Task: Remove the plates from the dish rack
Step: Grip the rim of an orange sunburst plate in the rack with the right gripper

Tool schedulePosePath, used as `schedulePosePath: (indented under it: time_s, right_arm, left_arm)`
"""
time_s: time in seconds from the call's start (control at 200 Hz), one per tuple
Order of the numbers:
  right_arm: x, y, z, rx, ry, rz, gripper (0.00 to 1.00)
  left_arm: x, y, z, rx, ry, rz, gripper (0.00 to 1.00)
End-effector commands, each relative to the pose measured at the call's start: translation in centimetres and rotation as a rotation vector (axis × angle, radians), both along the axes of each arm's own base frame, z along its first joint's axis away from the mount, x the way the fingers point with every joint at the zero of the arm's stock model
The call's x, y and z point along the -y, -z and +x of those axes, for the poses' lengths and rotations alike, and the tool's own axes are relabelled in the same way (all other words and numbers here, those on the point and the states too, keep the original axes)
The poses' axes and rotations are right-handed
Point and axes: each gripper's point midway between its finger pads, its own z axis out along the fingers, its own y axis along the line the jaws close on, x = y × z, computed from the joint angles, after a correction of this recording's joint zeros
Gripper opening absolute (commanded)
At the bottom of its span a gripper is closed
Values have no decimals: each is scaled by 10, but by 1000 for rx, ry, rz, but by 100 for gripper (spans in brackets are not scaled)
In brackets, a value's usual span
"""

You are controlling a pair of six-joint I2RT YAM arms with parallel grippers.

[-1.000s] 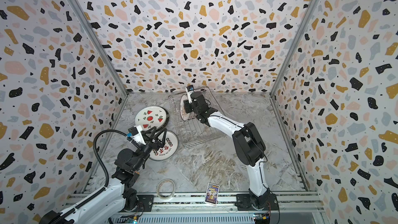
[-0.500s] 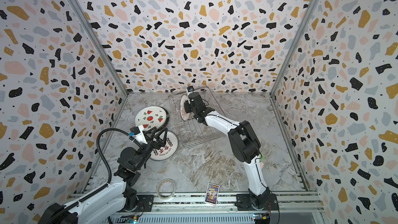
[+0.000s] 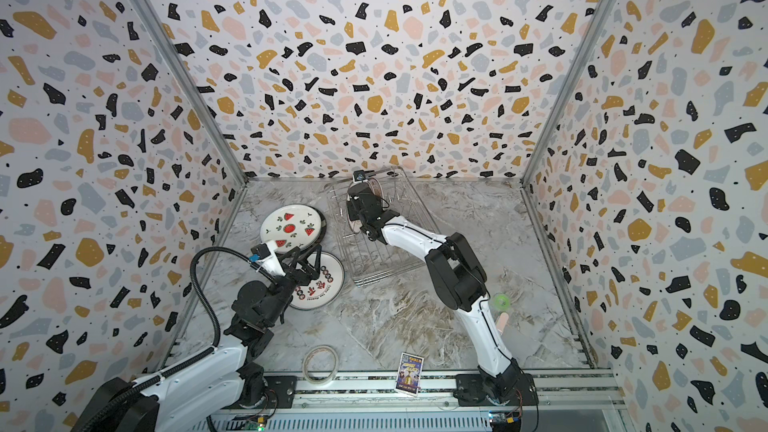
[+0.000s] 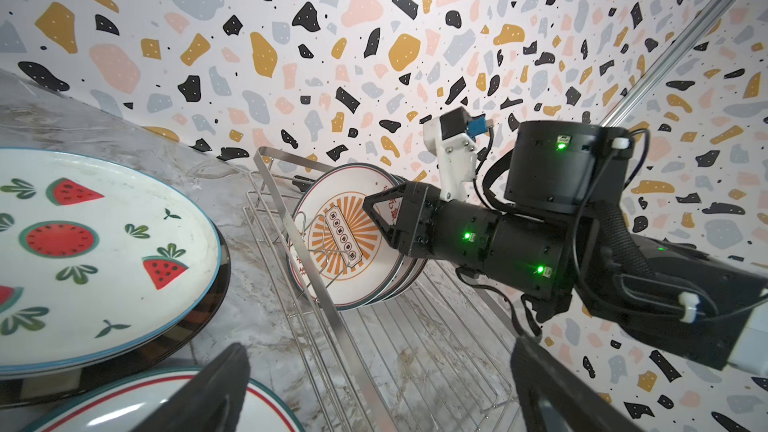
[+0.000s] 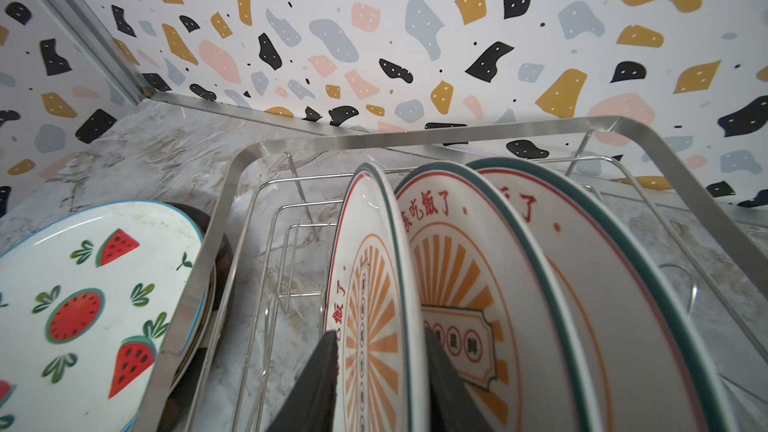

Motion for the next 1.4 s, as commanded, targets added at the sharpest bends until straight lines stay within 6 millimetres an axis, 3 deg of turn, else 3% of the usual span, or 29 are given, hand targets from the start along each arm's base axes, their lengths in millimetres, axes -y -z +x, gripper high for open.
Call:
schedulePosePath:
  time_s: [0.0, 0.215, 0.37, 0.851, 1.397]
  right_arm:
    - [12, 11, 6, -25, 70, -41, 34]
    - [6, 20, 5, -46, 66, -26, 30]
    - [5, 14, 5, -38, 68, 4, 24]
    - [-1, -31, -6, 82, 99, 2, 16]
    - [10, -89, -29, 219, 109, 46, 11]
  left_arm:
    - [-4, -14, -3, 61, -13, -56, 100]
    - [-8, -14, -5, 53, -32, -38, 100]
    - [-8, -14, -7, 55, -30, -39, 100]
    - [-16, -19, -12, 82, -60, -66, 100]
    - [-17, -17, -14, 75, -58, -69, 100]
